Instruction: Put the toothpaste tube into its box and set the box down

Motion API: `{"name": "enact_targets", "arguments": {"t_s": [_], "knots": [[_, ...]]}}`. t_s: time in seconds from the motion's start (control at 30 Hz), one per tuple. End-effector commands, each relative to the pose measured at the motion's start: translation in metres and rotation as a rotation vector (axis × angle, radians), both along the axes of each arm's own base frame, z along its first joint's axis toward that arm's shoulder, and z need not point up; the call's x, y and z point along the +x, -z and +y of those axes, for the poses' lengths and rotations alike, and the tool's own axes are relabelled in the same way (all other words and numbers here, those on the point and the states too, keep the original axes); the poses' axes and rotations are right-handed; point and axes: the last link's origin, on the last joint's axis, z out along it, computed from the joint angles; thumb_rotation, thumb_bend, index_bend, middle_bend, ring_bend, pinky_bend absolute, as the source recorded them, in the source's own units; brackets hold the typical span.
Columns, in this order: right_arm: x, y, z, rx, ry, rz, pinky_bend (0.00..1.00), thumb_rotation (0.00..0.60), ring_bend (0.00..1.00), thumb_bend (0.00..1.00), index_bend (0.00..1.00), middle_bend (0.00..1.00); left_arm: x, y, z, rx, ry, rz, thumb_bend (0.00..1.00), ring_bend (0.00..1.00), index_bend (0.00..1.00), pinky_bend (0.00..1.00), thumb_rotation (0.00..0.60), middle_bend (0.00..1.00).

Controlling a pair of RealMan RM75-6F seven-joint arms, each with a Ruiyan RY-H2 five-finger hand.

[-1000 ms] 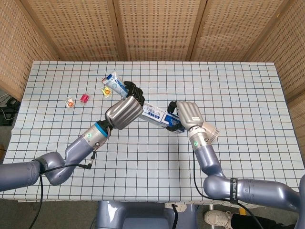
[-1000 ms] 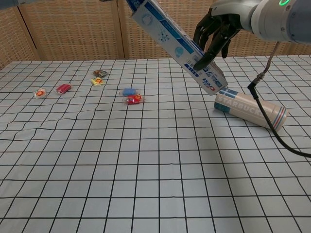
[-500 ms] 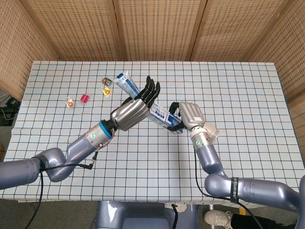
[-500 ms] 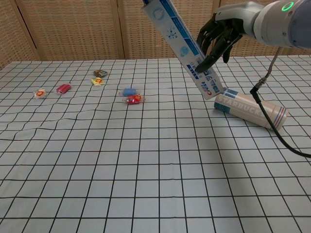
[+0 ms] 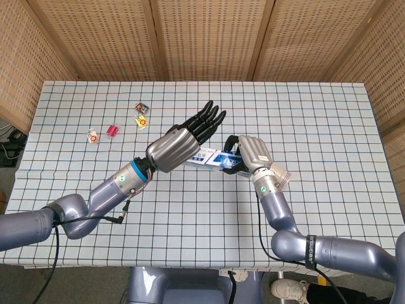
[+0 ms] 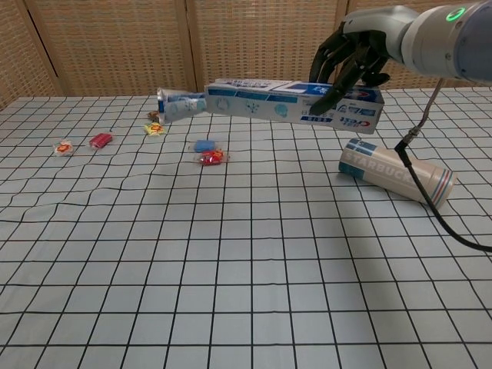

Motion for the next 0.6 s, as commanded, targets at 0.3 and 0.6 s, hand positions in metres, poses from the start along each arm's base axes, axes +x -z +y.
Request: {"name": "enact_targets", "arguments": {"t_s": [0.3, 0.6], "knots": [[-0.004, -0.002, -0.001, -0.020, 0.057, -0.131, 0.63, 0.600, 0.58, 0.26, 0.78, 0.58, -0.022, -0.018, 0.007, -0.016, -0.100, -0.136, 0.31, 0.00, 0.12, 0.00, 0.600, 0.00], [-0.013, -0.005, -0.003, -0.016, 0.141, -0.297, 0.64, 0.600, 0.59, 0.26, 0.79, 0.59, -0.045, -0.037, 0.006, -0.029, -0.168, -0.247, 0.31, 0.00, 0.12, 0.00, 0.600, 0.00]]}}
